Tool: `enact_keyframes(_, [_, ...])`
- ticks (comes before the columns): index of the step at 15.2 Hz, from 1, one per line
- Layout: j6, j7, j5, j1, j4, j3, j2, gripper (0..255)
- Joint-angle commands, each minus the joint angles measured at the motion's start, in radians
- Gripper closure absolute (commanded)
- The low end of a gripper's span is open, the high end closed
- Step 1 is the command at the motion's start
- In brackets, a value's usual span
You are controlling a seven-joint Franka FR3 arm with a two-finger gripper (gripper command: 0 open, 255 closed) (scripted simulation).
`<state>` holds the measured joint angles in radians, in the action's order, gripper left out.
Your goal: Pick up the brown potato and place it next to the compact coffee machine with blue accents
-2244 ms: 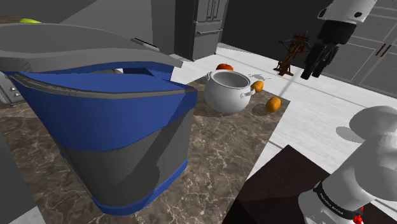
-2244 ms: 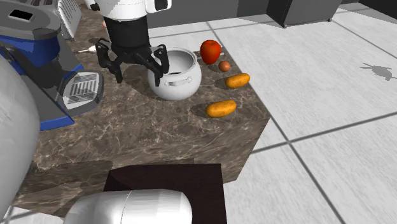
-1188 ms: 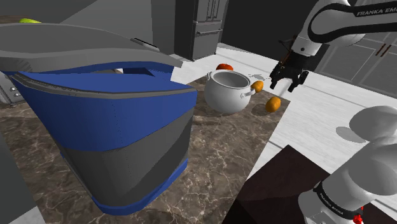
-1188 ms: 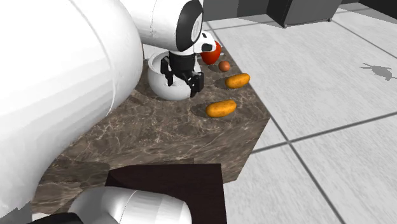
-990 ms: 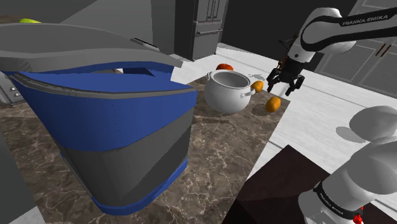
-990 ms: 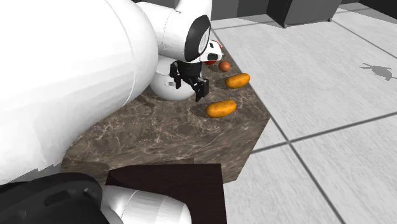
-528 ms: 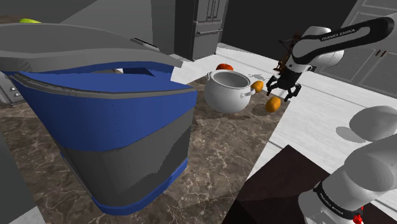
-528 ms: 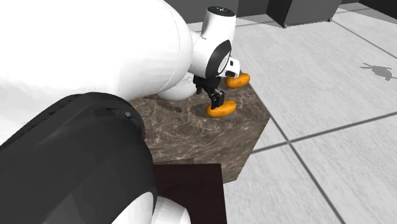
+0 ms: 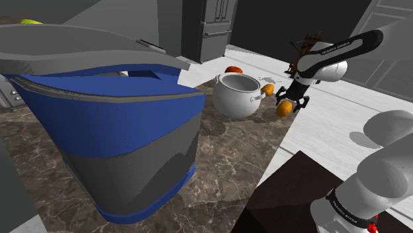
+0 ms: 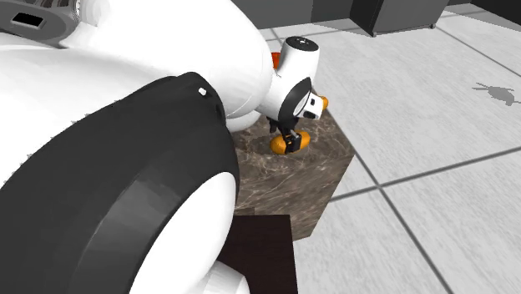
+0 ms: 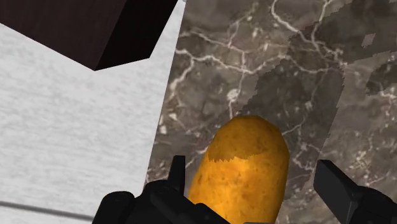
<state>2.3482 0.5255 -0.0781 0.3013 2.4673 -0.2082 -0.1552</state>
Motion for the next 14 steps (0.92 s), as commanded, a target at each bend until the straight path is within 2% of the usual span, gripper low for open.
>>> enact_keyframes(1, [0.031, -0.005, -0.008, -0.003, 0.009, 0.000, 0.022, 0])
enact_keyframes(10, [0.054, -0.010, -0.016, -0.005, 0.016, -0.001, 0.038, 0])
enact_keyframes(11, [0.054, -0.010, -0.016, -0.005, 0.016, -0.001, 0.038, 255])
enact_keyframes(14, [0.054, -0.010, -0.016, -0.005, 0.016, -0.001, 0.038, 255])
